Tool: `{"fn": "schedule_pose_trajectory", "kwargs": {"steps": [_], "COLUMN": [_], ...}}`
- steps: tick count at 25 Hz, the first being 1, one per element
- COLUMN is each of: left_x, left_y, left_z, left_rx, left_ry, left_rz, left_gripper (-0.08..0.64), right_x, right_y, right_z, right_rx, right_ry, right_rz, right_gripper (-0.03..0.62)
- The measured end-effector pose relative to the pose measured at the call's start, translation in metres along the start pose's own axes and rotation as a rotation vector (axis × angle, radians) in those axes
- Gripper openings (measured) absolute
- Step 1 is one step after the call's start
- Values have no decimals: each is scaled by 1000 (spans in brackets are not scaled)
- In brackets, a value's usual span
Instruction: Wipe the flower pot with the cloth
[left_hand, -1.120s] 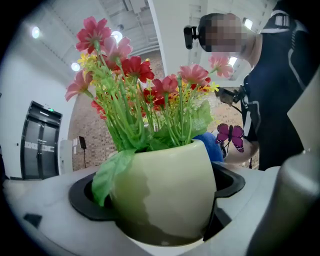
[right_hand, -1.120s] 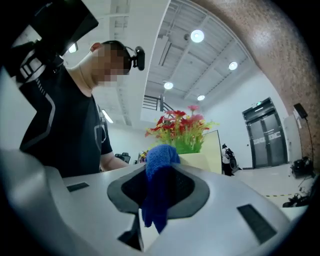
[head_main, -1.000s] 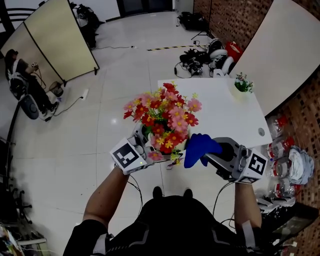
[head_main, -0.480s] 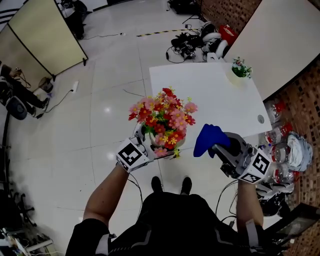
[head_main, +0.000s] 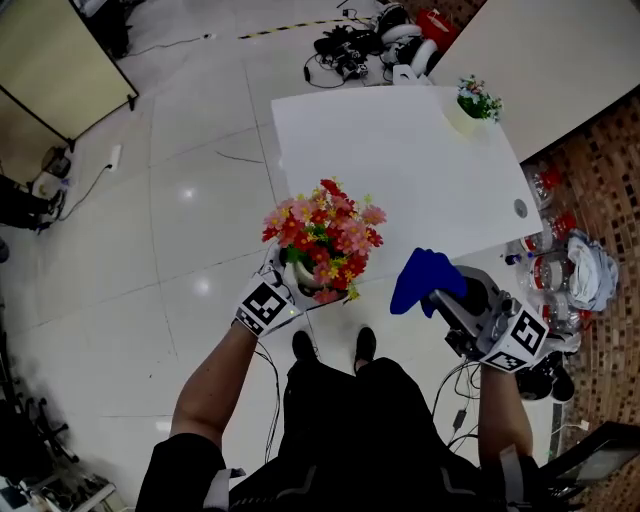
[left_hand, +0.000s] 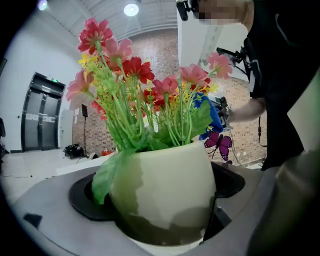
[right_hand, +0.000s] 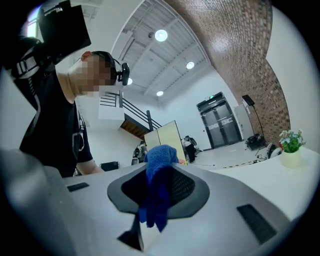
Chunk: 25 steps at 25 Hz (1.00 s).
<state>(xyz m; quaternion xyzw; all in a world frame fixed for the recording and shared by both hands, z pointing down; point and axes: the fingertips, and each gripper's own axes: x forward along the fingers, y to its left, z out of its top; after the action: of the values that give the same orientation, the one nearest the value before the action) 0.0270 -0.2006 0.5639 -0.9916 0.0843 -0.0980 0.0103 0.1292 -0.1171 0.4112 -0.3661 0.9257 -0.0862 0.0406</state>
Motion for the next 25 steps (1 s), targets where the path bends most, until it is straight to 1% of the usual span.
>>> {"fn": "schedule_pose_trajectory", "kwargs": {"steps": [4,7,11,13,16,20,23,25], "left_x": [8,14,22,23,25,31,40,42], "left_y": [6,9,15,16,17,11,8,8], "left_z": [-39,-67,-92,-102,-113,-118,-119,-118], "left_rx": [-14,-21,-21,-18,-5,20,79,95], "left_ry": [4,13,13,16,8,-15,-20,-20], "left_rz": [-21,-20,-25,-34,-31,-45,-49,-55], "left_gripper": [577,577,577,577,577,578,578,578], "right_x": [8,10,14,21,27,23,17,17], "right_y": [-11,-16,-29,-31,-36,-40,-43,-44], "right_z": [-30,-48,-66,-71,-76,-84,-89,-89], "right_rx": [25,24,50,51,30,39,55,65], "right_ry": [19,33,30,39,58,61,71,71], "right_rz": [-28,-33,-60,-56,-49,-58,-64,-67], "right_gripper": [71,71,71,71,71,71,71,71]}}
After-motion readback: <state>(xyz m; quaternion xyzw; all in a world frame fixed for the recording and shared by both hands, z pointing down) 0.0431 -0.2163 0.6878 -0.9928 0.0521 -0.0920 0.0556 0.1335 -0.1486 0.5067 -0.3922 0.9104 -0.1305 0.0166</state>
